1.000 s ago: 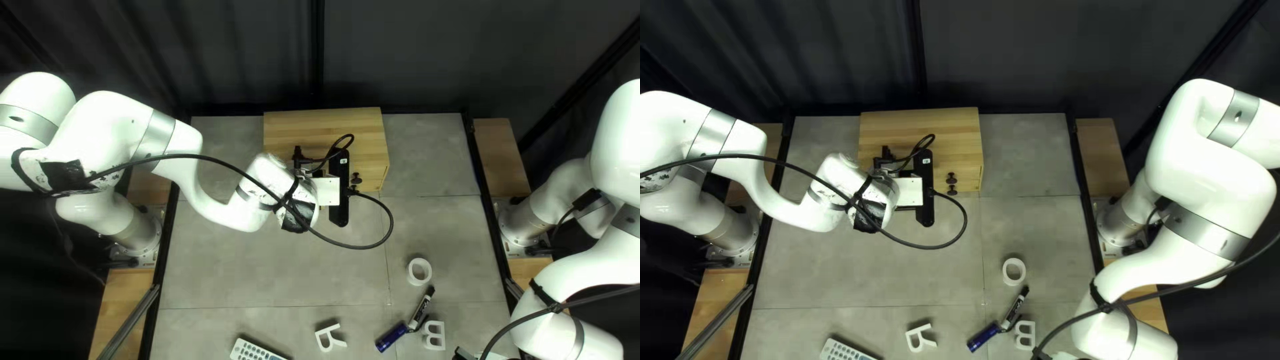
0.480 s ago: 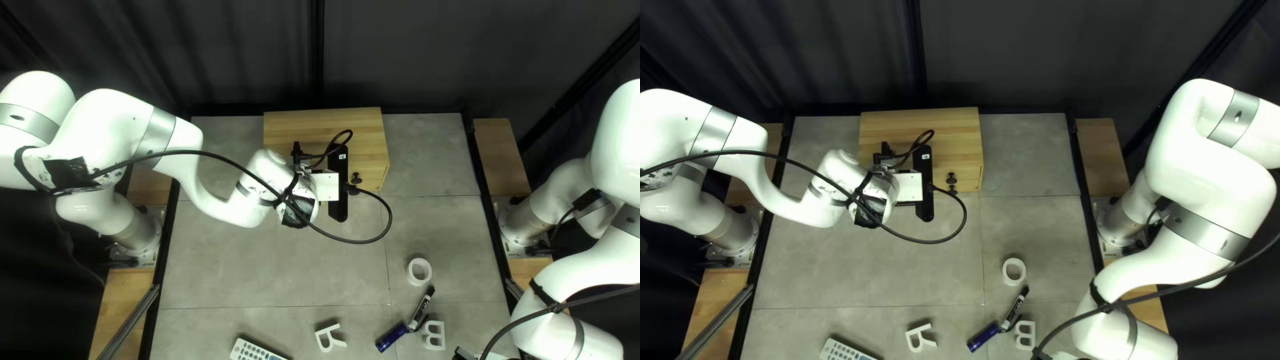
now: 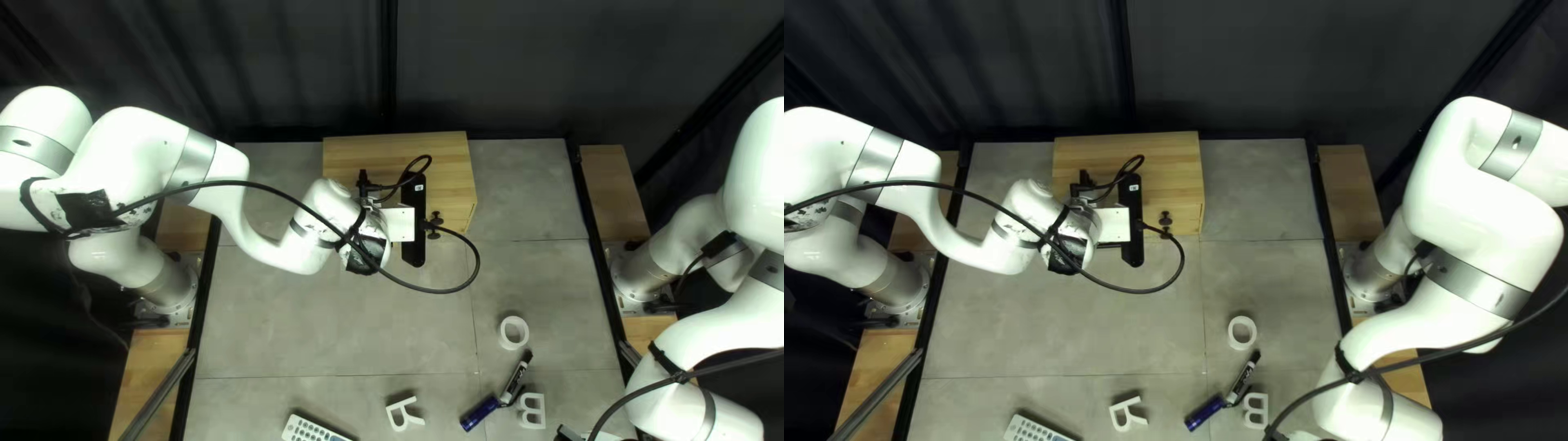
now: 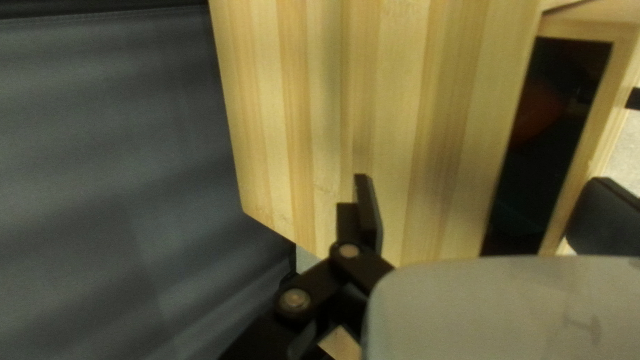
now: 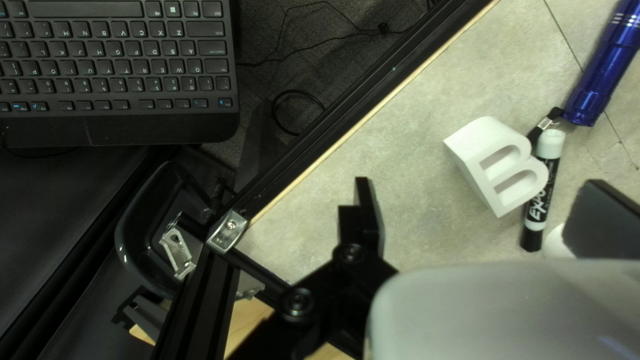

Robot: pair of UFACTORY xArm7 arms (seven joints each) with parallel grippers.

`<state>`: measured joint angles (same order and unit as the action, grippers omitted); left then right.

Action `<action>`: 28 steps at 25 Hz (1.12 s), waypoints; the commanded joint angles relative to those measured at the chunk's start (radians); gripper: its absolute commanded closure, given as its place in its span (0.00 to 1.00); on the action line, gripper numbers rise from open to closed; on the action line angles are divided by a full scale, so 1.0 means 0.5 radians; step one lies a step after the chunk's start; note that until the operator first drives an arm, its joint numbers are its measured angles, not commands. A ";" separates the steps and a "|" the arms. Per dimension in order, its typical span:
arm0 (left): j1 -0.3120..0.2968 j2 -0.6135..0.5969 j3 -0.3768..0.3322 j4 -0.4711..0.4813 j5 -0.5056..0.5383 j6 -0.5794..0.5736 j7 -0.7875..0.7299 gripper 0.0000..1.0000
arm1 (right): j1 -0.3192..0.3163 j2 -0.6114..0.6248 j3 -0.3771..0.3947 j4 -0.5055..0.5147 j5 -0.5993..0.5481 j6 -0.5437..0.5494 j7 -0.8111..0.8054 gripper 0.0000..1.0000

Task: Open drawers and place objects into drawer and close

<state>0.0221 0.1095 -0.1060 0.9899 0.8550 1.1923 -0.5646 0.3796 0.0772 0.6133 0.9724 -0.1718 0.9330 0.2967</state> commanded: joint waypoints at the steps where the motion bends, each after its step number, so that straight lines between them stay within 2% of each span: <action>1: 0.005 0.002 0.005 0.002 0.009 -0.001 0.006 0.00 | 0.000 0.000 0.000 0.000 0.000 0.000 0.000 0.00; 28: 0.035 0.004 0.036 0.014 0.050 -0.003 0.047 0.00 | 0.000 0.000 0.000 0.000 0.000 0.000 0.000 0.00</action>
<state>0.0381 0.1119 -0.0898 0.9967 0.8781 1.1905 -0.5424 0.3796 0.0772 0.6133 0.9724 -0.1718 0.9330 0.2967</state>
